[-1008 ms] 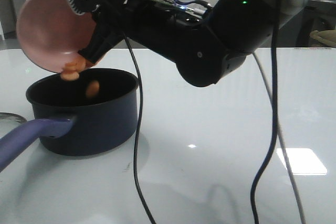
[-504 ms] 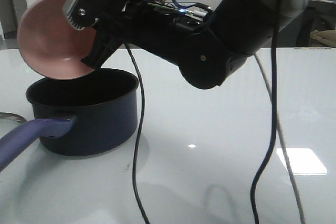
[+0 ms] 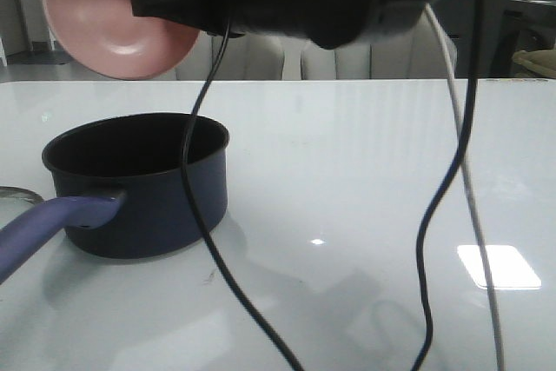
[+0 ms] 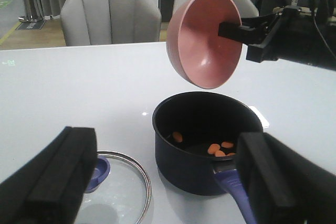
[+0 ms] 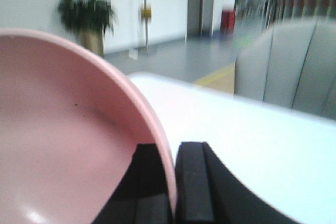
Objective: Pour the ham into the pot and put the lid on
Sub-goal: 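Carry the empty bowl back and set it on the table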
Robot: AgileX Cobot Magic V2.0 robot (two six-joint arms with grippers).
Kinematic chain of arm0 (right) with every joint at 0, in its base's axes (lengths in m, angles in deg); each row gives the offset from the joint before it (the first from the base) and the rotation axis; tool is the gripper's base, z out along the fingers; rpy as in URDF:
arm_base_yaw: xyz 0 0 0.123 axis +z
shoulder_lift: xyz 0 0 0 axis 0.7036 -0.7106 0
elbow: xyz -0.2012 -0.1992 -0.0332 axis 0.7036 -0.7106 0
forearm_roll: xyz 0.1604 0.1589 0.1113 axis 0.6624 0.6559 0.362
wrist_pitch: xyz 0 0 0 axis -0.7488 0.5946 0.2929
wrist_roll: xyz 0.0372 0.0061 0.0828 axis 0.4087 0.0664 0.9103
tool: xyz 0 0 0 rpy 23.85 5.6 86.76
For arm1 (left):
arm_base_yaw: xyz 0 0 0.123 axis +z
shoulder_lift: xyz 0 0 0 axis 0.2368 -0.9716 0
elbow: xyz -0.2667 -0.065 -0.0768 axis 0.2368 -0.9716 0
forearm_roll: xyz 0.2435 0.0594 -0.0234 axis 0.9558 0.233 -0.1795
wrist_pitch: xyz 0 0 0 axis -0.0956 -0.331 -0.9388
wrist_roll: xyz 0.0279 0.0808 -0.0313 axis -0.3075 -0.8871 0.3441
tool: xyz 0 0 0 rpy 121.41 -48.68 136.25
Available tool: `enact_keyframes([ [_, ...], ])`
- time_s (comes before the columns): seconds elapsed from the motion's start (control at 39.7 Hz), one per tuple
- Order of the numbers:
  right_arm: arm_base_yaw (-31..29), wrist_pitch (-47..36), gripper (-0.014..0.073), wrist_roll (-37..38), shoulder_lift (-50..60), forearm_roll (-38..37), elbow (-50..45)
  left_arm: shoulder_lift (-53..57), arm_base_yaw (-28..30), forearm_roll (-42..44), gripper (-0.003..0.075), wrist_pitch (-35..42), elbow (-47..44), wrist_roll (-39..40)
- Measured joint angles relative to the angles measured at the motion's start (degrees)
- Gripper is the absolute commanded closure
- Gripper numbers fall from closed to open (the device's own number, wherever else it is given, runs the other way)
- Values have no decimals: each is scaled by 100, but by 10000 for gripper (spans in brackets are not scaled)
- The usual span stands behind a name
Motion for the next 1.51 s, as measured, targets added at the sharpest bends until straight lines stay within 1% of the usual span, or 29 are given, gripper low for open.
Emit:
enact_keyframes([
  [0.13, -55, 2094, 455, 33, 515, 0, 429, 0, 0, 0, 137, 0, 0, 0],
  [0.2, -192, 3149, 455, 42, 830, 0, 646, 0, 0, 0, 137, 0, 0, 0],
  [0.25, -323, 3675, 455, 42, 1016, 0, 745, 0, 0, 0, 138, 0, 0, 0],
  [0.38, -803, 4693, 455, 97, 1374, 98, 825, 0, 0, 0, 137, 0, 0, 0],
  [0.53, -1654, 6028, 455, 159, 1543, 417, 819, 0, 0, 0, 137, 0, 0, 0],
  [0.63, -2215, 6795, 455, 171, 1548, 483, 794, 0, 0, 0, 137, 0, 0, 0],
  [0.68, -2472, 7037, 455, 181, 1538, 483, 717, 0, 0, 0, 138, 0, 0, 0],
  [0.81, -2798, 7341, 455, 180, 1538, 488, 453, 0, 0, 0, 137, 0, 0, 0],
  [1.03, -2909, 7511, 455, 145, 1501, 536, 63, 0, 0, 0, 137, 0, 0, 0],
  [1.26, -3007, 7606, 450, 156, 937, 670, 61, 0, 0, 0, 137, 10, 0, 0],
  [1.41, -3012, 7686, 410, 156, 552, 704, 61, 0, 0, 0, 137, 10, 0, 0],
  [1.51, -3012, 7723, 353, 156, 361, 718, 61, 0, 0, 0, 137, 10, 0, 0],
])
